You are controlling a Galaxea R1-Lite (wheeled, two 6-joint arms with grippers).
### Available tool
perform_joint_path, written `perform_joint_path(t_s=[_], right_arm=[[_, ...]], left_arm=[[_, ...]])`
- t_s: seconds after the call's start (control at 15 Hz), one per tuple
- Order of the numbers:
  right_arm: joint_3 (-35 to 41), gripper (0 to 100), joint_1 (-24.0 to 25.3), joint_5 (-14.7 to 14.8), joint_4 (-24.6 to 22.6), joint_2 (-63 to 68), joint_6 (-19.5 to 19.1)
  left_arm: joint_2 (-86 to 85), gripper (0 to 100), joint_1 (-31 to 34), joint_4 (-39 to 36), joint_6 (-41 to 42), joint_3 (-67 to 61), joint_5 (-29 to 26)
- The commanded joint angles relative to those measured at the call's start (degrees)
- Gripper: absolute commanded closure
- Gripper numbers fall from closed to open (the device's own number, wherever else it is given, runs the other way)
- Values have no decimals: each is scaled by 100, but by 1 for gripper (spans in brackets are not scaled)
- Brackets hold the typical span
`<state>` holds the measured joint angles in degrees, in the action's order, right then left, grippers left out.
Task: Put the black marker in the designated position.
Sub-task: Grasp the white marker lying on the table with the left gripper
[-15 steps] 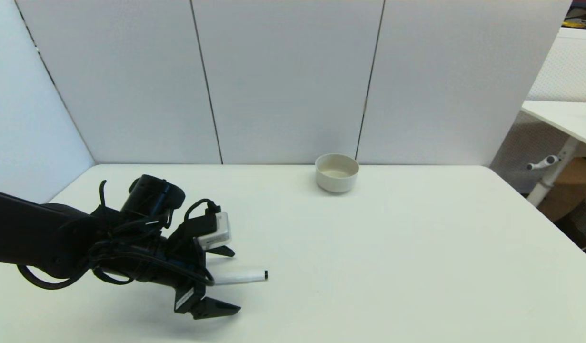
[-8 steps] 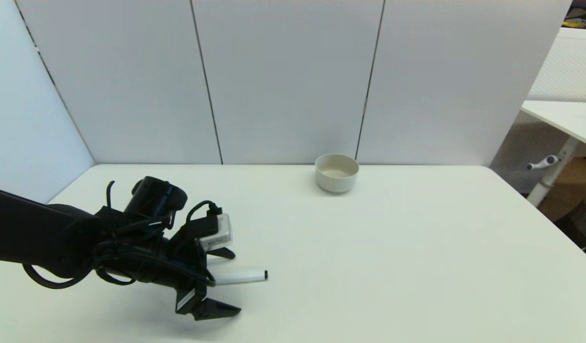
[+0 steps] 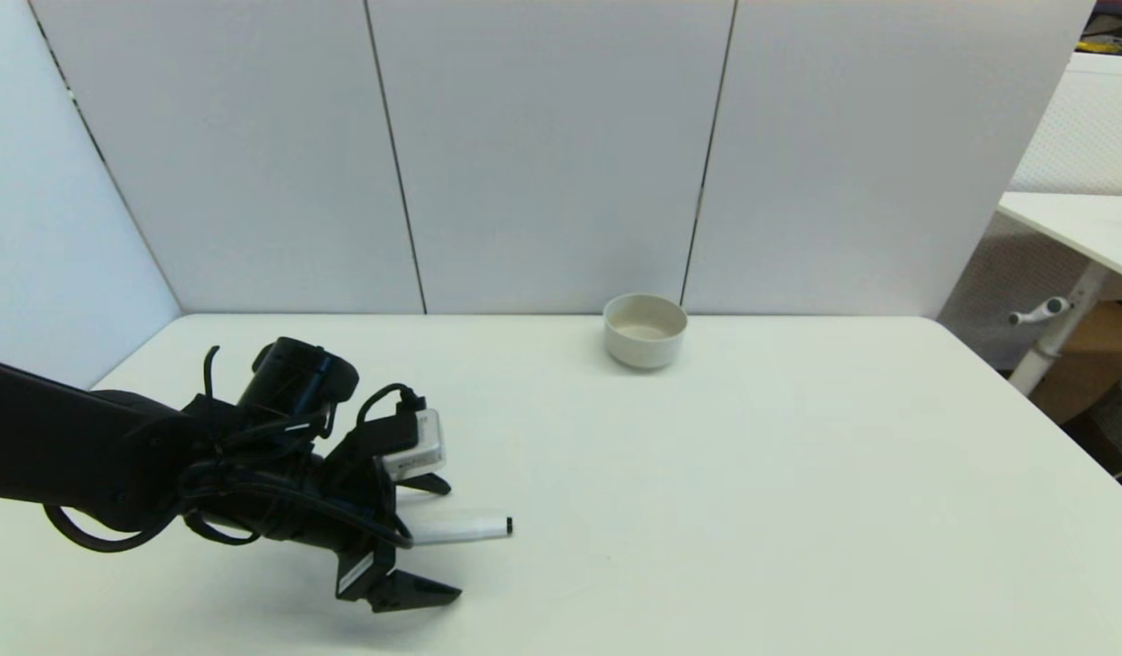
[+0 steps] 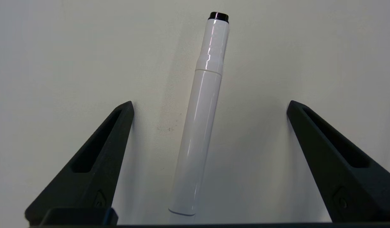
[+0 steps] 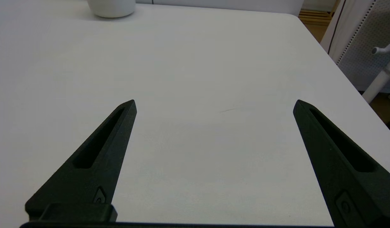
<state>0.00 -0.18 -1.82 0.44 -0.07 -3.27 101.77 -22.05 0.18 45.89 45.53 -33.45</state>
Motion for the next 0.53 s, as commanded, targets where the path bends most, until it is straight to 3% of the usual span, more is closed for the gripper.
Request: perform_joint_path(t_s=[0.07, 0.53], right_arm=[[9, 0, 1, -3, 0, 7, -7], [9, 0, 1, -3, 0, 7, -7]], left_arm=[[-43, 100, -1, -27, 26, 17, -12], [-52, 100, -1, -45, 26, -27, -21]])
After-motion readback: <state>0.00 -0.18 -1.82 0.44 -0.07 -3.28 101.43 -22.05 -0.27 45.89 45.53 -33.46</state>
